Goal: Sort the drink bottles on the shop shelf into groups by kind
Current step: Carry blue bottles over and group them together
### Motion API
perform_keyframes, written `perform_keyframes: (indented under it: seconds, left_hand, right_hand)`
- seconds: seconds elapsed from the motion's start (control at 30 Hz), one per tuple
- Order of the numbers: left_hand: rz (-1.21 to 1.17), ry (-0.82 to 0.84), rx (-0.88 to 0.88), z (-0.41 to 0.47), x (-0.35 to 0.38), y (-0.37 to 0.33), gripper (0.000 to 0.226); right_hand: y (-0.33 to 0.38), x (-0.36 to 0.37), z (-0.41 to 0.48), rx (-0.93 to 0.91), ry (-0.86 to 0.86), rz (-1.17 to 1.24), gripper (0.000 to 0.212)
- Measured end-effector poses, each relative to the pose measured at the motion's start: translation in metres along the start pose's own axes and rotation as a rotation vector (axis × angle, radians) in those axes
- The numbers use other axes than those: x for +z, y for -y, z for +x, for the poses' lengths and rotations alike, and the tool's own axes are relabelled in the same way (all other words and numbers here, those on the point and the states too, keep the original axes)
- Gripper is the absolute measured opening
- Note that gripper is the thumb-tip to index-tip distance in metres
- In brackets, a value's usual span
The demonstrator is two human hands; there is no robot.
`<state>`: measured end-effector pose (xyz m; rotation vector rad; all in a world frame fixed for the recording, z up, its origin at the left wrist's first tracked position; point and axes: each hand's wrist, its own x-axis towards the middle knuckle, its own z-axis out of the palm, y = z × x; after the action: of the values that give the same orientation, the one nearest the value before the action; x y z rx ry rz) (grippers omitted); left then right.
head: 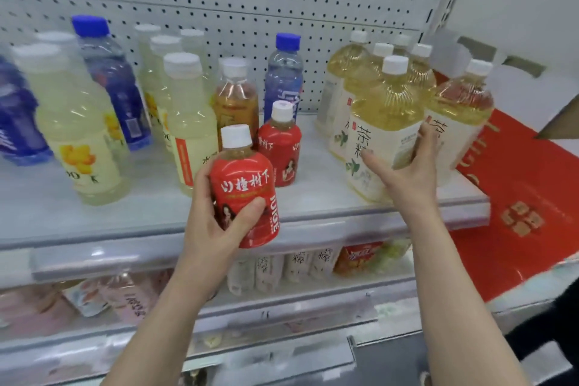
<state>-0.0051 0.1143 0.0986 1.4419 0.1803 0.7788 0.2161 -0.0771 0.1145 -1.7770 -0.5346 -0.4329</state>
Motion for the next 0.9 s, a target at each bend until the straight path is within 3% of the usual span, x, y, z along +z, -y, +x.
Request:
perform_keyframes:
  seconds: [0.33, 0.43, 0.5, 0.6, 0.73, 0.83, 0.9]
  left_hand:
    - [0.059, -0.138, 0.017, 0.000, -0.005, -0.002, 0.072]
    - [0.061, -0.157, 0.012, 0.000, -0.009, -0.004, 0.078]
    - [0.061, -0.170, -0.004, -0.001, -0.011, -0.006, 0.077]
    - [0.086, -0.207, -0.003, -0.003, -0.016, -0.010, 0.066]
    - [0.131, -0.267, 0.000, -0.009, -0.030, -0.012, 0.069]
    - [0.136, -0.310, 0.010, -0.015, -0.045, -0.011, 0.068]
    - [0.140, -0.327, 0.019, -0.019, -0.054, -0.013, 0.071]
  right_hand:
    - [-0.009, -0.004, 0.016, 0.026, 0.008, -0.115, 0.092]
    - [0.005, 0.011, 0.002, 0.005, -0.156, -0.287, 0.093]
    - [0.027, 0.030, -0.013, -0.144, -0.274, -0.386, 0.082]
    - [0.052, 0.070, -0.026, -0.302, -0.203, -0.461, 0.062]
    - [0.057, 0.099, -0.031, -0.182, -0.182, -0.573, 0.066]
    - [0.057, 0.108, -0.035, -0.171, -0.182, -0.454, 0.059]
    - [0.055, 0.119, -0.040, -0.168, -0.012, -0.278, 0.057]
